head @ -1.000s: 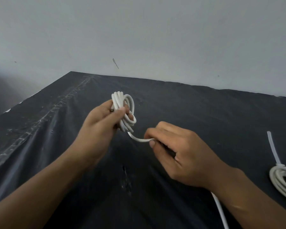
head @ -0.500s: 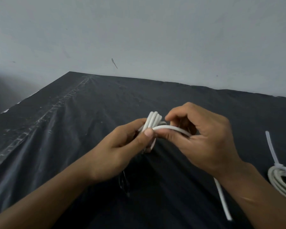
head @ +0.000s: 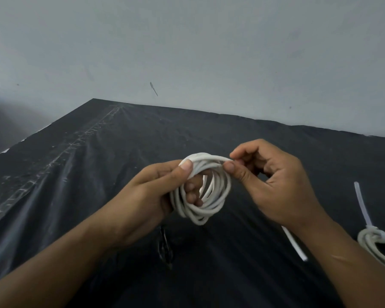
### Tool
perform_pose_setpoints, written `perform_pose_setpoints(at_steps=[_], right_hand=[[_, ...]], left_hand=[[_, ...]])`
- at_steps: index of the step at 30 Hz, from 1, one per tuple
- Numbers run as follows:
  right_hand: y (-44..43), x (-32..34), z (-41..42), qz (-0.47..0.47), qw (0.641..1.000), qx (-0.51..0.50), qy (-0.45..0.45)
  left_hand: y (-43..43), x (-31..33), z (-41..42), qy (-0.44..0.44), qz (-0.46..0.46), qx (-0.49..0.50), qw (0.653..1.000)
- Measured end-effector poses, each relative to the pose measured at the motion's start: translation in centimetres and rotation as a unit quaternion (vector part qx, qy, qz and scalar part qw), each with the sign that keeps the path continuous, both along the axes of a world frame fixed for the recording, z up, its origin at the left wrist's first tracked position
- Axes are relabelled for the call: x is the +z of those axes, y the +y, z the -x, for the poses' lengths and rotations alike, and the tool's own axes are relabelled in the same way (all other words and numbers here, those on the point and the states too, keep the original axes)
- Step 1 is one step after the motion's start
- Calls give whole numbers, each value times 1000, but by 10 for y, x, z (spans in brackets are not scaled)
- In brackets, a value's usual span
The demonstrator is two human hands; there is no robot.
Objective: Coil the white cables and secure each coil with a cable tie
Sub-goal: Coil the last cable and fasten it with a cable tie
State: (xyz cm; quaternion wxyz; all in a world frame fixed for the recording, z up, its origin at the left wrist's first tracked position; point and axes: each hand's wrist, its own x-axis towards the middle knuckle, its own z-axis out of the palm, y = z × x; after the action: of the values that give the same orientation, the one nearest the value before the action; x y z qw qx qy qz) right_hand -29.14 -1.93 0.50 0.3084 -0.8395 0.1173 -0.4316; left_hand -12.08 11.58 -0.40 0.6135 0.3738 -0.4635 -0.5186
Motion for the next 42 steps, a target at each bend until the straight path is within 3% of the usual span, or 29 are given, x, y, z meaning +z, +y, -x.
perform_pose_setpoints(at_steps=[6,13,18,26,30,34,42], right_hand=[[-14,-4,9,14,999,-36,26],[-11,-15,6,36,991,-23,128],[-1,-15,-1,105,983,28,151],[4,-14,-6,192,977,45,79],[10,-11,-9,114,991,63,0],[16,-11,-10,-48,994,87,-35],[42,-20,-30,-345,933,68,-76]], left_hand=[[-1,5,-8,169,-30,27,985],[-4,3,-15,331,-52,64,940],[-5,1,-20,387,-50,101,915],[-7,0,-25,436,-30,89,895],[-6,-3,-24,419,-16,71,905],[-6,-2,-17,406,-12,76,911],[-5,7,-4,366,18,157,917]])
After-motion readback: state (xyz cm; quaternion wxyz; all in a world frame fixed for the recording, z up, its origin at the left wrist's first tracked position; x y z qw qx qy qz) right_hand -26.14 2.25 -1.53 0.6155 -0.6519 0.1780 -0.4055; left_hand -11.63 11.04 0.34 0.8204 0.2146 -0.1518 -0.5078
